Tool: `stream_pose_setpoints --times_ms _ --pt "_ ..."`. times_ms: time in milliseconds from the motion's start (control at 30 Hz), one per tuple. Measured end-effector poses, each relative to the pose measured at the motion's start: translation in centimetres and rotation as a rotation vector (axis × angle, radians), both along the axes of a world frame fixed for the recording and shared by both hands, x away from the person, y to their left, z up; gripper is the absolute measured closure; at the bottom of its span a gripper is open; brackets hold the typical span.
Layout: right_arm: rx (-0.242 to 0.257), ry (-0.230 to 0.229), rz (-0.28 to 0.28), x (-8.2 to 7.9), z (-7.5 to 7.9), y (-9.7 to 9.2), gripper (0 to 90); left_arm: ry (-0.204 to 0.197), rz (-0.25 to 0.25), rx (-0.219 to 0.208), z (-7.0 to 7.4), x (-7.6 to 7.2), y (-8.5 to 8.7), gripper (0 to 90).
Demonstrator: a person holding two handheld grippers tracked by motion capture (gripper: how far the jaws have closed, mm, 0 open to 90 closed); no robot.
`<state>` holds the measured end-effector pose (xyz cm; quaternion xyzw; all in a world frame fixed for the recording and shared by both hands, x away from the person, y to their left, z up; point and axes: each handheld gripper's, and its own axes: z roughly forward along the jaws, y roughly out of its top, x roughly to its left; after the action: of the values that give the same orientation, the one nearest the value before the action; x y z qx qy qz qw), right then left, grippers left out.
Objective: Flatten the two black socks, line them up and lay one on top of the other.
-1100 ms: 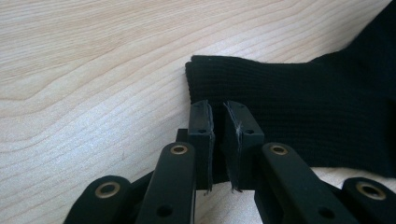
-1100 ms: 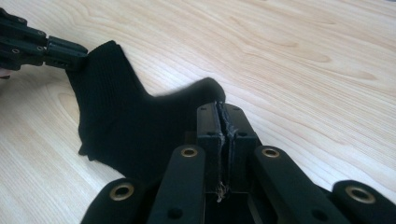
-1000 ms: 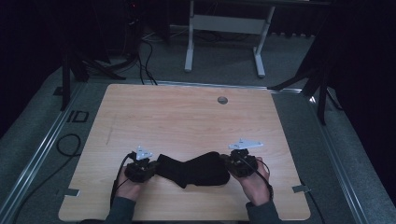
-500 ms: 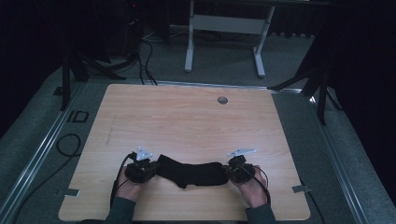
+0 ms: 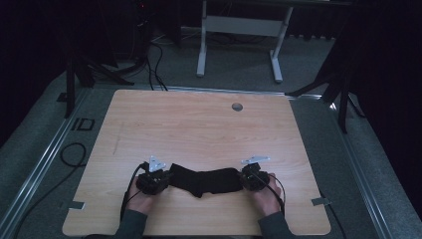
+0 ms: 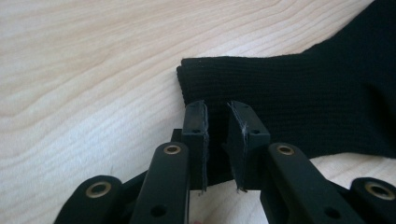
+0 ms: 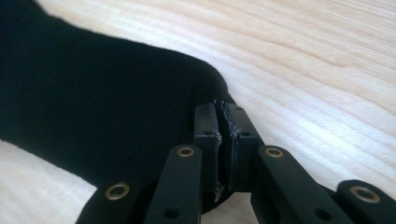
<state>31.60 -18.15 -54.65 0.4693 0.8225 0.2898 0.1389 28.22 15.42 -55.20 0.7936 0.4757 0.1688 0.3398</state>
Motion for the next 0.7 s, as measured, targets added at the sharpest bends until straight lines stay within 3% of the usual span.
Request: stream_pose_setpoints --times_ms 233,400,433,500,700 --pt "0.059 -0.013 -0.004 0.9 -0.3 -0.9 80.6 -0.008 0.009 0.007 -0.2 0.9 -0.1 73.3" --pt "0.103 -0.011 -0.005 1.1 -0.2 -1.2 65.7 -0.016 0.04 0.007 -0.2 1.3 0.2 73.0" --pt "0.116 -0.031 -0.009 1.3 0.0 -1.5 59.3 -0.015 0.045 0.003 -0.2 1.3 0.3 69.7" --pt "0.146 -0.028 -0.013 1.3 0.3 -1.9 55.2 -0.015 0.047 -0.018 -0.1 1.3 0.7 64.4" --pt "0.249 -0.057 -0.008 1.2 2.0 -3.2 47.8 -0.035 0.06 -0.098 0.6 1.3 1.9 55.2"
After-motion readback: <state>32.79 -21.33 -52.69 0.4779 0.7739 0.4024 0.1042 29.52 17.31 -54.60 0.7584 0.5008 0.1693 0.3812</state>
